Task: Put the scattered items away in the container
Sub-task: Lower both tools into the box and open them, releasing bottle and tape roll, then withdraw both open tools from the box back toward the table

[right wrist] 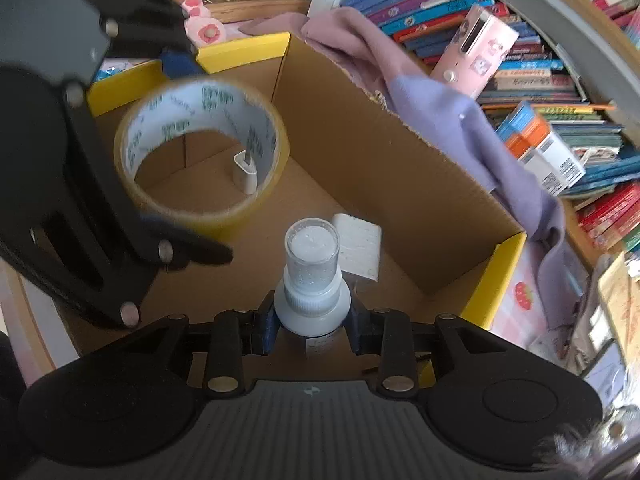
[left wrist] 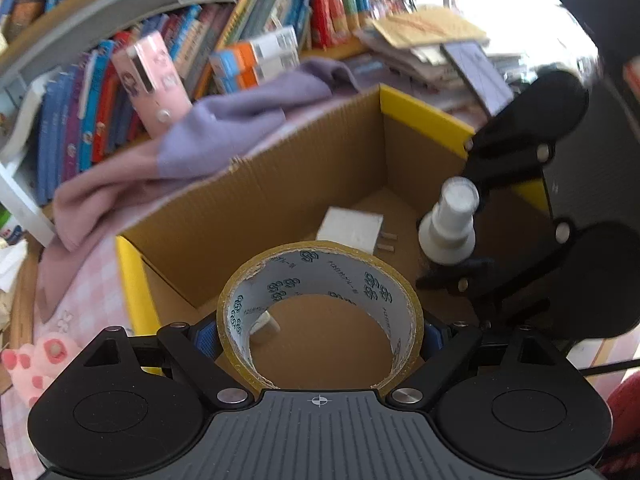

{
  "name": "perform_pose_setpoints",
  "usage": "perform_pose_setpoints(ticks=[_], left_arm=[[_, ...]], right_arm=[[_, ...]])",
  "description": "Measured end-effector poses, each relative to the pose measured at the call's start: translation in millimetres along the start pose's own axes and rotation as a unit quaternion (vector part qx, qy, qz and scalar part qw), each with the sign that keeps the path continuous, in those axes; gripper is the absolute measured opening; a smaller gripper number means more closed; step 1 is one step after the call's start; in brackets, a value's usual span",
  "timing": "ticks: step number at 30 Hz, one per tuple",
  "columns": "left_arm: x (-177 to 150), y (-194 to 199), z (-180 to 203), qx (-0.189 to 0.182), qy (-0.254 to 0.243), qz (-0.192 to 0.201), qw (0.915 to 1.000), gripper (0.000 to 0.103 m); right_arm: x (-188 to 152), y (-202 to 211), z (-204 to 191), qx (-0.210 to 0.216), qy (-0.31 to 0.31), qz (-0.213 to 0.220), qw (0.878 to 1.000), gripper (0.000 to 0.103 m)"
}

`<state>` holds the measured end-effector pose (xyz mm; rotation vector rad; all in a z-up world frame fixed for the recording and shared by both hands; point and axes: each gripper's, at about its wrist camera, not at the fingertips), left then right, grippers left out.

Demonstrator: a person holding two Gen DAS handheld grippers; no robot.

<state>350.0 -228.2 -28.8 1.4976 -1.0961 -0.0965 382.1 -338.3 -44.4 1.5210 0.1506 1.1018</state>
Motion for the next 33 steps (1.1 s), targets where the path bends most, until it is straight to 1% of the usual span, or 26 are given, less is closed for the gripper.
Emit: perform_pose_setpoints(ticks=[3,5,9,12,15,17,21,24,25,26,29,33], left_arm=[[1.6,-8.3,-0.4,-0.011,-0.003,-0.012,0.9999,0.091],[2.8,-10.6,-1.5,-0.016,0.001,-0.018,0.9997,0.091],[3.4,-12.7,-3.9,-0.022,0.009,-0.025,0.9994,0.091],[3.2,-12.0,-5.4,-0.022,0.014,-0.023,0.9994,0.092],[1.1,-10.1,-9.6,-0.024,0.03,-0.017,0.9991,0.092],[0.1,-9.0,-11.9,-0.024,0.039,-0.015,0.9988,0.092],[0.0,-1.9,-9.3,0.005,0.028,-0.003,0.9996,0.098],[0.0,5.3,-8.1,0.021,0.021,0.004,0.9996,0.1],[-0.1,8.3,-7.9,0.025,0.022,0.006,0.9994,0.1],[-0.5,11.9,-8.0,0.028,0.025,0.01,0.9992,0.1],[-1.5,21.5,-9.3,0.034,0.035,0.021,0.9986,0.1],[-4.1,35.9,-4.8,0.044,0.034,0.036,0.9978,0.1]], right_arm=[[0.0,-5.8,1.1,-0.005,0.014,-0.008,1.0,0.031],[0.8,-7.7,3.4,0.006,0.011,-0.018,1.0,0.031],[2.9,-7.2,4.5,0.02,0.009,-0.025,0.999,0.031],[2.0,-6.5,6.6,0.023,0.004,-0.024,0.999,0.031],[1.5,-3.5,8.1,0.026,-0.006,-0.014,1.0,0.031],[2.5,-3.1,9.7,0.025,-0.014,-0.007,1.0,0.034],[1.1,1.8,9.5,0.019,-0.019,0.011,1.0,0.038],[0.8,6.2,8.6,0.013,-0.024,0.026,0.999,0.044],[0.6,8.2,9.1,0.01,-0.029,0.031,0.999,0.049],[0.4,10.8,10.3,0.009,-0.036,0.036,0.999,0.05],[0.1,20.1,13.8,0.013,-0.055,0.051,0.997,0.05],[-0.1,37.3,12.8,0.002,-0.066,0.075,0.995,0.05]])
Point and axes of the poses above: each gripper's, at about its wrist camera, not at the fingertips, and y roughly against the way its jaws point, z to its right, x to its top, and after that the axes turned 12 degrees about -y, right-handed
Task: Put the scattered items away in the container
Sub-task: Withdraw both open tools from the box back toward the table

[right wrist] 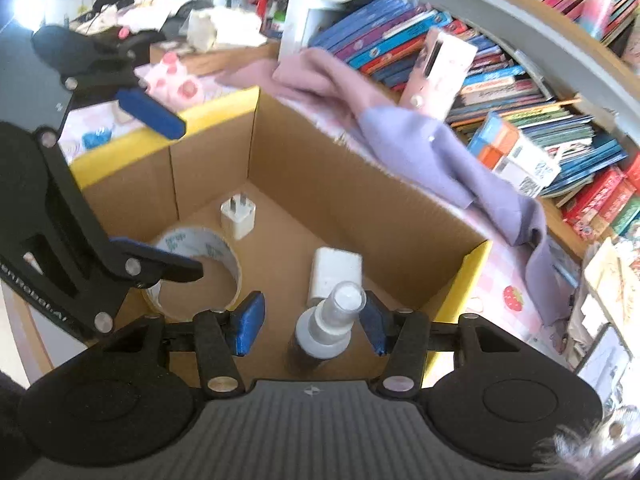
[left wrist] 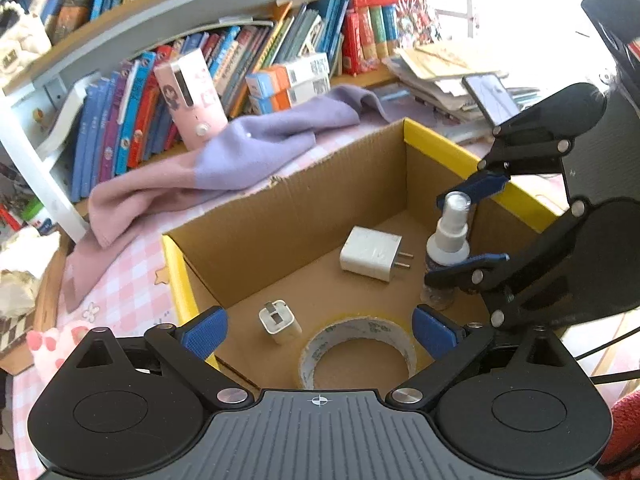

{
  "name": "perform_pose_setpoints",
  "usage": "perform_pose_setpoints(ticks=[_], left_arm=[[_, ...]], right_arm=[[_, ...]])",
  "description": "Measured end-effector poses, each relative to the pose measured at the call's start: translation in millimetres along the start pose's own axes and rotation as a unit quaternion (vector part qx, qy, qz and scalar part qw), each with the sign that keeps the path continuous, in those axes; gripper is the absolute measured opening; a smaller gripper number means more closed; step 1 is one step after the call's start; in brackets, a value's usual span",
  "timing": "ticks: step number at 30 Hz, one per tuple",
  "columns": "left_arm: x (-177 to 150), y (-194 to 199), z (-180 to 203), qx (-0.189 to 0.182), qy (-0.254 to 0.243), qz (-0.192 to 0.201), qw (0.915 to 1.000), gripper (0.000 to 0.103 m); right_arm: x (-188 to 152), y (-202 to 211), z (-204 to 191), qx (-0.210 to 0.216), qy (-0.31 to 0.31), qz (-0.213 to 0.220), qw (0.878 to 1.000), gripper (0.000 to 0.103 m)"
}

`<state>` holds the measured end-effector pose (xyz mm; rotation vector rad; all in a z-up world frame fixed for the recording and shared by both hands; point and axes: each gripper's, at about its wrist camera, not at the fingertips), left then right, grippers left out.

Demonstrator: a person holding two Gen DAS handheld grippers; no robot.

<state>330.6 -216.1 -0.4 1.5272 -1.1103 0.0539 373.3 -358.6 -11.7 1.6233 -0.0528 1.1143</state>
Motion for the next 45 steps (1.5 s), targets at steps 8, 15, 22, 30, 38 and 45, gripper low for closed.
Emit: perform_pose_setpoints(ticks=[8,15,22,30,38,45], left_arm=[[-11.2,37.2,0.2,0.013,0.026,0.036,0.9989,0.1],[-33.8,66.4,-6.8,0.024,0.049,0.06,0.9967,0.101],[-63.8,86.7,-13.0,0.022,0.05,0.079,0.9954,0.101],[-107.9,110.8,-20.1,0.003,0.042,0.091,0.9949,0.101],[-165.5,139.6,-25.5,0.003,0.051,0.089,0.9947,0.101],[-221.7,163.6,-34.2,0.028,0.088,0.055,0.9942,0.101]], right_arm=[[1.1,38.0,-3.7,-0.021,-0.059,0.049,0.997,0.061],[-8.1,60.8,-21.5,-0.042,-0.124,0.077,0.988,0.063],[-22.7,75.5,-50.7,-0.082,-0.178,0.08,0.977,0.063],[-37.1,91.5,-105.5,-0.13,-0.206,0.077,0.967,0.064],[-50.5,102.0,-171.4,-0.163,-0.217,0.08,0.959,0.067],[-57.2,92.5,-234.7,-0.146,-0.231,0.072,0.959,0.069]])
Point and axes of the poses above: each gripper's, at about its wrist camera, not at the fingertips, and y roughly against the way its jaws point, z to its right, x to its top, and after that the axes turned 12 degrees about -y, right-handed
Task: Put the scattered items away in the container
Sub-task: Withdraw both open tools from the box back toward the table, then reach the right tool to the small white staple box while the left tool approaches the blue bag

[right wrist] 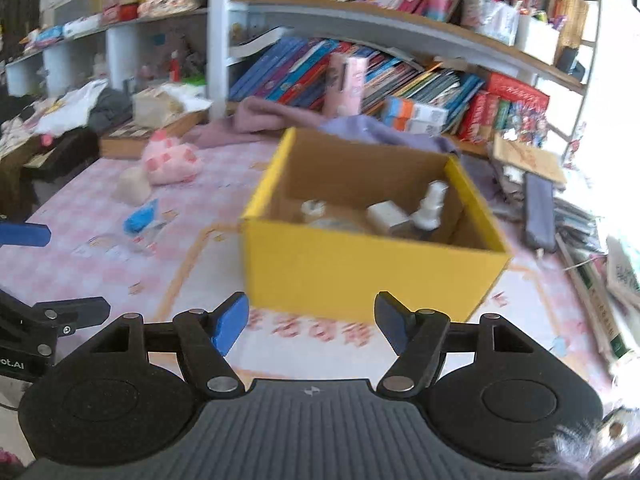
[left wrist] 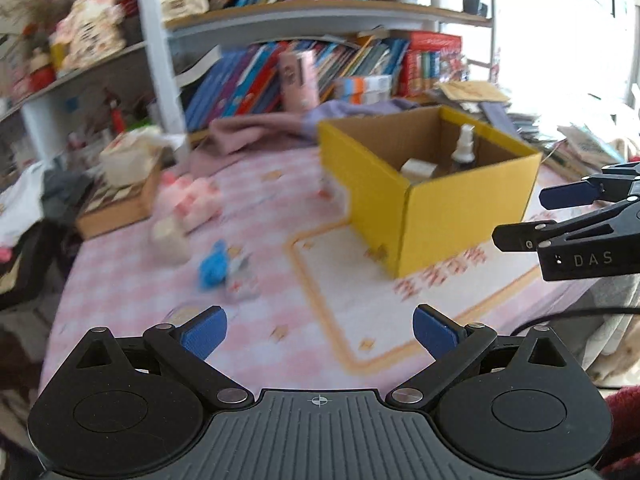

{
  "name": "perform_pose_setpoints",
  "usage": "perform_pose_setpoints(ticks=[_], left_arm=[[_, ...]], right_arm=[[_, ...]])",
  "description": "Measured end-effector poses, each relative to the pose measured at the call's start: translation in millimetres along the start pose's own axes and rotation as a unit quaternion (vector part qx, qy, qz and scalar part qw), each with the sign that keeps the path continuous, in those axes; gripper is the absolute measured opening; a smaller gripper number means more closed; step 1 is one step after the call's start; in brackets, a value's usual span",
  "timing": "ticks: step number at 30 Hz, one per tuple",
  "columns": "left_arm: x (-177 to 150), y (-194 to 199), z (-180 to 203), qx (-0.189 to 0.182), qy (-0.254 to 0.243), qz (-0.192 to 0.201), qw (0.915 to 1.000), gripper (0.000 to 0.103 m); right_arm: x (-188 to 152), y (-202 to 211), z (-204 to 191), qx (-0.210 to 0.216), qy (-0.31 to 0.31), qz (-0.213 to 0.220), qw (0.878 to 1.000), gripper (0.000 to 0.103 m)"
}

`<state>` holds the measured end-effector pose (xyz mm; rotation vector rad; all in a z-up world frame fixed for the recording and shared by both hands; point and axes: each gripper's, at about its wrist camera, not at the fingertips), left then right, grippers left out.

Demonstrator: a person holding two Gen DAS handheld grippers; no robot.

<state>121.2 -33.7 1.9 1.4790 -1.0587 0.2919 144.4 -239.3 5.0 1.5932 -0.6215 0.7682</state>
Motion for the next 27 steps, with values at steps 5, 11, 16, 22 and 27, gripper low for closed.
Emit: perform_pose_setpoints(ticks=[5,11,16,22,27], left_arm=[[-24.5,19.5,-21.4,0.025,0.034,-0.006,0.9991,0.101],[-46.9,33.9,-35.8,0.04,0.047,-0.011,0.998,0.101],[-59.8,41.5,-41.2,0.041,0.052,-0.019,0.9976,0.101],[-70.6,44.7,-46.2,0.042,0.058,-0.033,0.9969,0.101],[-75.0,46.6,-49.8,0.044,0.066,-0.036,0.9962,0.101]], right_arm=[[-12.5,6.2,-40.3,0.024,0.025,-0.009,0.999,0.07],[-22.7,13.5,-76.4,0.045,0.05,-0.014,0.998,0.07],[-27.6,16.4,-100.0,0.067,0.074,-0.03,0.995,0.071],[-32.7,13.3,-113.6,0.081,0.084,-0.057,0.992,0.071],[-33.5,12.6,-118.6,0.086,0.088,-0.062,0.99,0.071]])
Point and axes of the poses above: each gripper's, at about its wrist camera, not at the fingertips, and y roughly against the way its jaws point, z to its right, x to its top, and after that the axes turned 12 degrees about -y, right-handed
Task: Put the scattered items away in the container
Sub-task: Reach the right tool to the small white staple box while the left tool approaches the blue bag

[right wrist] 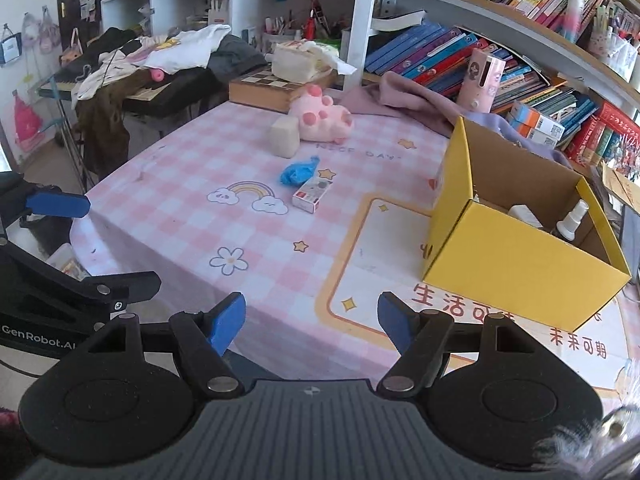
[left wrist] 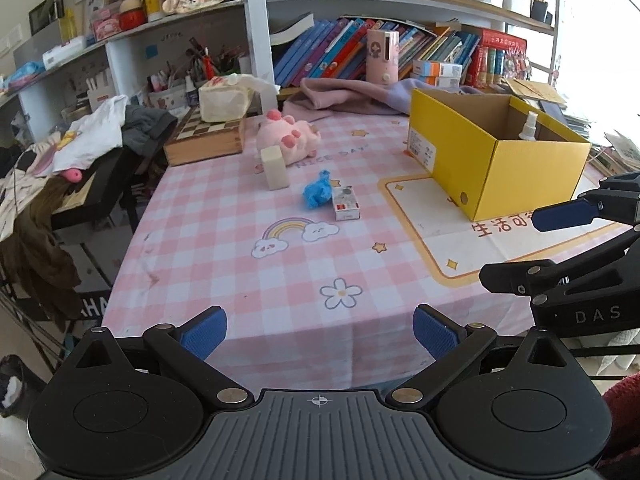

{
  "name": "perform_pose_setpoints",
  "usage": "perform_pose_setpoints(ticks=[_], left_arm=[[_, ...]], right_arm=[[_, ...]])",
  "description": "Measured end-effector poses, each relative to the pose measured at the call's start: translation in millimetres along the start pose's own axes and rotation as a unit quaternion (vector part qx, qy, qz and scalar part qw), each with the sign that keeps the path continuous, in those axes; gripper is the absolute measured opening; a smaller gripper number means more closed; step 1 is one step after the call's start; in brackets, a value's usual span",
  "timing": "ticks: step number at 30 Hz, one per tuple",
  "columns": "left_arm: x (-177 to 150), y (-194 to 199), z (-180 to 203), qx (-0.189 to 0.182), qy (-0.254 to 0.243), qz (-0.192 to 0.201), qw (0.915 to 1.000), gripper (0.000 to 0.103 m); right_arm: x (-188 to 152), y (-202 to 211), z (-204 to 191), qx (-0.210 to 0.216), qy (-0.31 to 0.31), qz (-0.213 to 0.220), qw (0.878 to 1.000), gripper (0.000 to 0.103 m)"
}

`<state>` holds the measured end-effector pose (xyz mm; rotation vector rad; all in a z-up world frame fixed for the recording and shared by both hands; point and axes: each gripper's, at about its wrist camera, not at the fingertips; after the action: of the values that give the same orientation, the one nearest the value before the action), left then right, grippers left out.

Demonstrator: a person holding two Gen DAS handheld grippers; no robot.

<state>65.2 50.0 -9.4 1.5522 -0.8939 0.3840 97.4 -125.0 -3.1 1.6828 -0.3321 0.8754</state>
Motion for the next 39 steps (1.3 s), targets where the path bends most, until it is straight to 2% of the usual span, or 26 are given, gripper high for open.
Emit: perform_pose_setpoints(ticks=[15,19,28,34,39], left_arm=[[-0.8,-15.4,-13.6,0.02,0.021,-0.018,0.9994,0.101],[12.8,-28.4,-21.5,0.032,0.016,-0.018,0.9992,0.101],[47.7,-71.7,-38.7,0.032,-0.007,-0.022,0.9992,0.101],[73.7,-99.7,-60.6,0.04,-0.001,-0.023,0.9989,0.101],[87.4,-117.6,-69.8,0.042,-0.007,-0.033,0.9985,0.101]], right_arm=[[14.4,-32.1,-7.2,0.03,0.022,-0.012,0.999,0.071],[31.7,-52.0,-3.7,0.038,0.022,-0.011,0.999,0.07],[73.3,-107.6,7.3,0.048,0.016,-0.021,0.998,0.069],[88.2,-151.2,8.1,0.05,0.016,-0.046,0.998,0.061],[96.7,-180.2,7.1,0.054,0.007,-0.055,0.997,0.06]])
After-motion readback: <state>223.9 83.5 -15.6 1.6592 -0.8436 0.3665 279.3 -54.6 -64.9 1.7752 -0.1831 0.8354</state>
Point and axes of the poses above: each gripper's, at about its wrist camera, not at the fingertips, and y roughly against the way its jaws point, z to its right, x to its top, and after that the axes turned 12 degrees about -y, right-handed
